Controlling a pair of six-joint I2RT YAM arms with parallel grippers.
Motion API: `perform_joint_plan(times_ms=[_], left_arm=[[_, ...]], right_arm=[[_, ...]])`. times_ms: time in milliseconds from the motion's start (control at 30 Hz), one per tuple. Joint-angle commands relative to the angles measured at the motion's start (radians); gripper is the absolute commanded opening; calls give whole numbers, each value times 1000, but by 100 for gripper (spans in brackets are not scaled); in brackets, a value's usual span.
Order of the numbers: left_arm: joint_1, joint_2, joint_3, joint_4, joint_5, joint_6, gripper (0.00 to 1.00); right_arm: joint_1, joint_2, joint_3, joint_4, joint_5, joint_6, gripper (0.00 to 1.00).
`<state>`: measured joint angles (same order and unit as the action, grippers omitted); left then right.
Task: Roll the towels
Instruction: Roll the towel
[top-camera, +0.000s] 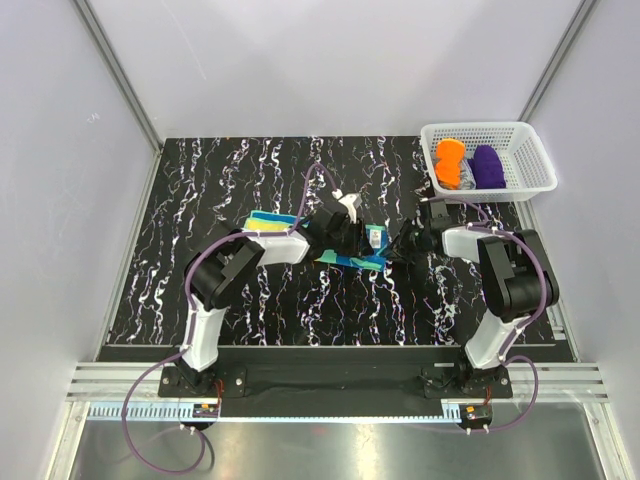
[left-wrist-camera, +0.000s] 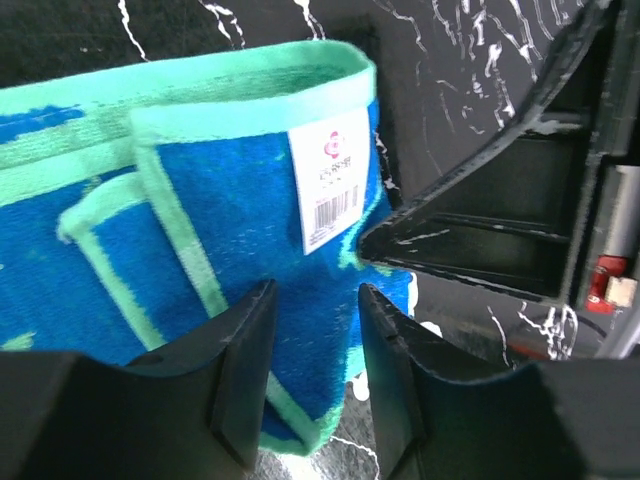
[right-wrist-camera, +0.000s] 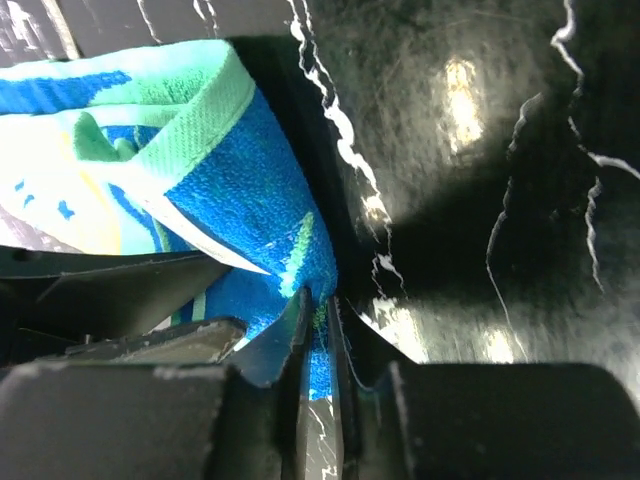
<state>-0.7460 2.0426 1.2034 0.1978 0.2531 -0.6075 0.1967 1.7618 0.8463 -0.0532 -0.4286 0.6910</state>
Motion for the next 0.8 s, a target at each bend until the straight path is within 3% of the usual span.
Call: perform_joint_plan(times_ms=[0, 233, 600, 767], left_arm=[[-13, 14, 47, -26, -61, 26, 42], [-33, 25, 61, -46, -97, 23, 40], [-24, -10, -8, -6, -100, 3, 38], [19, -94, -85, 23, -137, -61, 38]], right_arm=[[24, -61, 55, -121, 93, -61, 16], [122, -105, 158, -252, 137, -64, 16], [228, -41, 252, -252, 154, -7, 17], [256, 7, 292, -257, 168, 7, 16]])
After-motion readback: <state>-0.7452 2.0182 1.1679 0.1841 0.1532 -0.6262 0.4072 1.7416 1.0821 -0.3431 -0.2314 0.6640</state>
